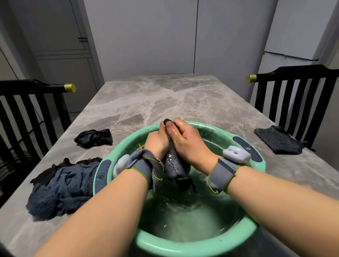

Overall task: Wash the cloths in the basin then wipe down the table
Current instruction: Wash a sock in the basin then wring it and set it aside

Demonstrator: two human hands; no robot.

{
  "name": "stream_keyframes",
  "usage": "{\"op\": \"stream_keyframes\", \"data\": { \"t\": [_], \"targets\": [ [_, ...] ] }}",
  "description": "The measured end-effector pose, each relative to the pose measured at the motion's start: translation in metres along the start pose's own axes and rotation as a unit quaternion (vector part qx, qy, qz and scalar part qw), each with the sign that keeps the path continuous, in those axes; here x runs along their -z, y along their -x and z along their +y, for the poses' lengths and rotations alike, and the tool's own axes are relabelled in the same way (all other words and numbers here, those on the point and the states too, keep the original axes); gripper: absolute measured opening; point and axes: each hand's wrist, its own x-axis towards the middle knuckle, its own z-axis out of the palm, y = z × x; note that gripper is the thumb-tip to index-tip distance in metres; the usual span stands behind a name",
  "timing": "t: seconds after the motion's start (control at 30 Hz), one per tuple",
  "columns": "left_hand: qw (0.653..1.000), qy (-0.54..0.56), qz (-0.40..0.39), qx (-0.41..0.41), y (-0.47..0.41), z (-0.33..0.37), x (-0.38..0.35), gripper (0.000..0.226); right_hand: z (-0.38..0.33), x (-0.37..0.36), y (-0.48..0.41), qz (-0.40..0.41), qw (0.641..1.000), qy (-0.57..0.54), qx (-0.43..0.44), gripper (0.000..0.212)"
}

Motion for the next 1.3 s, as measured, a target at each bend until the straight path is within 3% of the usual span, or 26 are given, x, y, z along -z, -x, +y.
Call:
{"op": "stream_keyframes", "data": {
  "t": [0.2,0.3,0.37,0.47,0.6,0.67,0.73,0.8,0.9,0.93,1.0,1.13,1.2,1.3],
  "targets": [
    [0.998,0.04,0.032,-0.023,0.002,0.004,-0.002,0.05,0.008,0.01,-0.006,0.011,0.989,0.132,-0.062,0.044],
    [0.997,0.06,0.048,0.007,0.002,0.0,0.001,0.059,0.001,0.001,0.005,0.038,0.986,0.155,0.05,0.059],
    [0.995,0.092,0.037,0.015,-0.002,-0.004,0.002,0.059,-0.002,-0.002,0.007,0.02,0.983,0.168,0.077,0.068],
    [0.995,0.092,0.022,0.003,0.001,-0.001,0.004,0.053,0.001,0.007,-0.001,-0.018,0.979,0.201,0.003,0.052],
    [0.995,-0.09,-0.022,-0.025,0.01,0.003,0.001,0.044,0.014,0.011,-0.006,-0.088,0.949,0.273,-0.134,0.04],
    [0.975,-0.218,-0.037,-0.029,0.015,-0.004,-0.001,0.037,0.022,0.017,-0.001,-0.126,0.918,0.324,-0.191,0.038],
    [0.946,-0.32,-0.038,-0.025,0.016,-0.015,0.003,0.044,0.028,0.025,0.003,-0.169,0.874,0.403,-0.212,0.048],
    [0.927,-0.37,-0.064,0.004,0.011,-0.023,0.009,0.049,0.026,0.027,0.007,-0.187,0.85,0.465,-0.164,0.053],
    [0.886,-0.443,-0.129,0.04,0.009,-0.025,0.009,0.049,0.019,0.019,0.008,-0.226,0.879,0.416,-0.057,0.042],
    [0.876,-0.461,-0.139,0.042,0.009,-0.025,0.008,0.051,0.019,0.016,0.009,-0.275,0.882,0.378,-0.066,0.037],
    [0.869,-0.47,-0.15,0.049,0.011,-0.024,0.005,0.053,0.025,0.014,0.01,-0.369,0.845,0.369,-0.12,0.029],
    [0.875,-0.449,-0.177,0.053,0.01,-0.024,0.0,0.054,0.032,0.024,0.007,-0.359,0.779,0.489,-0.161,0.026],
    [0.875,-0.439,-0.198,0.047,0.012,-0.024,-0.003,0.057,0.031,0.023,0.006,-0.34,0.791,0.471,-0.194,0.029],
    [0.89,-0.411,-0.189,0.049,0.01,-0.023,-0.008,0.052,0.028,0.017,0.005,-0.31,0.85,0.343,-0.253,0.035]
  ]
}}
